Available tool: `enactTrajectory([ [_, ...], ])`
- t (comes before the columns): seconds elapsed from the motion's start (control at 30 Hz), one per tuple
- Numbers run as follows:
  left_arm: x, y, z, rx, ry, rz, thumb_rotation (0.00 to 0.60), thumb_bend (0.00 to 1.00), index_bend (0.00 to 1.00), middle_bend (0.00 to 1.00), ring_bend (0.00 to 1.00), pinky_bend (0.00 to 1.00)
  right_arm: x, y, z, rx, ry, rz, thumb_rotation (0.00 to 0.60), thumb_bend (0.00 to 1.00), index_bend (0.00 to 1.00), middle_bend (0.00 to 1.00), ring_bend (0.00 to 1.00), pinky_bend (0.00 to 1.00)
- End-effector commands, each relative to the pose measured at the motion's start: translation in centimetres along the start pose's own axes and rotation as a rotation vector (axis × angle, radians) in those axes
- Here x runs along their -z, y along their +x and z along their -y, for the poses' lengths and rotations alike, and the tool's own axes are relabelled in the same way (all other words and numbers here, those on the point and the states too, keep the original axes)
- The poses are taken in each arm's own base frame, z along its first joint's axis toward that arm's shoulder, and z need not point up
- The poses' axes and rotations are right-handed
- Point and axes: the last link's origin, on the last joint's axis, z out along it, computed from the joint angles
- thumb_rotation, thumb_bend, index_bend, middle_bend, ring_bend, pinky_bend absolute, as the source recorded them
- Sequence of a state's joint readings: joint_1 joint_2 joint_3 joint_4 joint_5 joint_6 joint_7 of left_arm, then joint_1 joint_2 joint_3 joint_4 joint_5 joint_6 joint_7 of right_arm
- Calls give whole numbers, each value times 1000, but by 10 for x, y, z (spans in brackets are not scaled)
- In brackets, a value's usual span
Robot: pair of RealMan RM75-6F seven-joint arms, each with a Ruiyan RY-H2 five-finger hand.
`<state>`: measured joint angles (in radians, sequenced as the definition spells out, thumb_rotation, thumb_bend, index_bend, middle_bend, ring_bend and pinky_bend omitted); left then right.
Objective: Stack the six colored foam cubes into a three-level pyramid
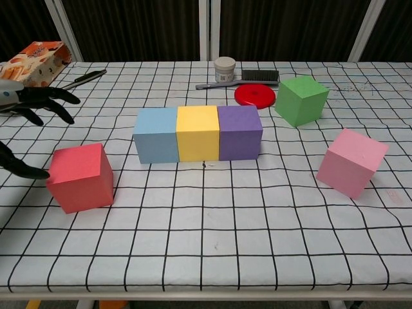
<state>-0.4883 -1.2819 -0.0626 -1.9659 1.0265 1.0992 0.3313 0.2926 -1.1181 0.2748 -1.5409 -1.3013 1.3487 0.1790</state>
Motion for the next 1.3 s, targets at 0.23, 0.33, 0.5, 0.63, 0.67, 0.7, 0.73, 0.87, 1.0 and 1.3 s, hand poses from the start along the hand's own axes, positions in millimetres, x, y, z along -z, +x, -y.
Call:
enactTrajectory([
  [0.23, -2, -16, -3, 1, 44, 18, 600, 0, 86, 182, 70, 178, 1, -1, -3, 3, -12, 5, 600, 82, 0, 142, 0, 0],
  [0.33, -2, -19, -6, 13, 46, 32, 600, 0, 86, 188, 69, 179, 1, -2, -4, 2, -20, 7, 600, 82, 0, 142, 0, 0],
  [0.5, -2, -6, -10, 17, 34, -9, 600, 0, 86, 188, 70, 183, 1, -1, -6, -1, -21, 4, 600, 82, 0, 142, 0, 0],
  [0.63, 0, 5, -11, 26, 36, -45, 600, 0, 86, 188, 70, 184, 2, -1, -6, -3, -19, 4, 600, 82, 0, 142, 0, 0],
  [0.67, 1, 6, -11, 26, 36, -46, 600, 0, 86, 188, 70, 184, 2, -1, -6, -3, -19, 4, 600, 82, 0, 142, 0, 0],
  [0.7, 3, 5, -12, 28, 35, -39, 600, 0, 86, 188, 70, 184, 2, -1, -6, -4, -19, 5, 600, 82, 0, 142, 0, 0],
  [0.73, 5, 4, -13, 30, 34, -28, 600, 0, 86, 188, 70, 184, 2, -1, -6, -4, -19, 5, 600, 83, 0, 142, 0, 0],
  [0.87, 11, -3, -18, 53, 21, 25, 600, 0, 86, 188, 70, 184, 2, -2, -6, -5, -17, 5, 600, 83, 0, 142, 0, 0],
  [1.0, 13, -10, -23, 41, -7, 55, 600, 0, 85, 185, 70, 184, 2, -2, -6, -6, -16, 8, 600, 83, 0, 142, 0, 0],
  [1.3, 3, -24, -20, 4, 37, 30, 600, 0, 84, 173, 70, 184, 2, -3, -10, -6, -31, 13, 600, 83, 0, 142, 0, 0],
])
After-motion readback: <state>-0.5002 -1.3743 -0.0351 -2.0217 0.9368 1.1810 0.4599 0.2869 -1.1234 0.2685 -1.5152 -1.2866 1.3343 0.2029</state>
